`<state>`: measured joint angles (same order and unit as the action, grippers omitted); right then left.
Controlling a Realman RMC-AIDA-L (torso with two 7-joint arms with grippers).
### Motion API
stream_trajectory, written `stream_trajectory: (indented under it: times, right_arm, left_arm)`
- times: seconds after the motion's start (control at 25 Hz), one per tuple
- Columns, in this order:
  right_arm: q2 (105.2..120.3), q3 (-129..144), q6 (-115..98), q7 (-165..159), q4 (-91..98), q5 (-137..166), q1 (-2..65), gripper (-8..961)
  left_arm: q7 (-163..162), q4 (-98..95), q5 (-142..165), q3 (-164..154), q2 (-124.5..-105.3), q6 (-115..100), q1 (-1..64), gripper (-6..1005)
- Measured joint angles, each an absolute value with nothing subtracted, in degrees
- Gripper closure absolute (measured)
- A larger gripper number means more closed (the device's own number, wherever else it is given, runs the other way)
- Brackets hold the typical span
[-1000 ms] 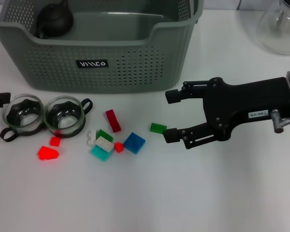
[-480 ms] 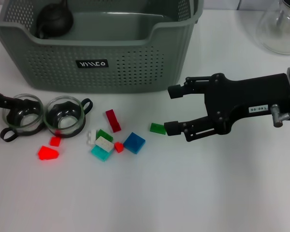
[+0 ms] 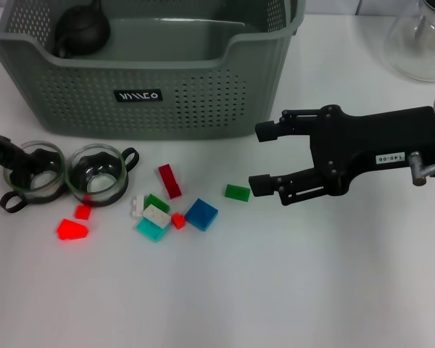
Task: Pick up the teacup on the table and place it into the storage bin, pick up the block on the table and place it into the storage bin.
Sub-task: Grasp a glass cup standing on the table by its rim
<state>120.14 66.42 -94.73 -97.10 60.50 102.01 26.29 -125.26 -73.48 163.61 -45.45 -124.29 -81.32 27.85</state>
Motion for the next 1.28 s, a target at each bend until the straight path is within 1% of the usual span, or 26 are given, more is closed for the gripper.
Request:
stream_trajectory:
  times: [0.56,0.76,0.96,1.28]
  right_arm:
    - [120.14,66.0,-94.6,-97.0,60.4,101.9,26.3,26]
    - [120.15,65.9,-94.6,-97.0,60.4,101.9,26.3,26]
    - [120.15,65.9,-94.6,-96.9,60.4,101.8,26.3,26]
    - [120.15,65.9,-94.6,-96.9,60.4,101.6,26.3,26]
  left_arm:
    - [-125.7,-71.3,163.7,-47.3,-124.35,-80.1,27.9,277]
    - [-126.1,-71.3,163.7,-47.4,-124.07,-79.9,27.9,293]
    - [-127.3,-70.9,163.7,-47.9,-123.76,-79.9,27.9,501]
    - [-127.3,-71.0,163.7,-48.0,-124.00,-78.8,27.4,684]
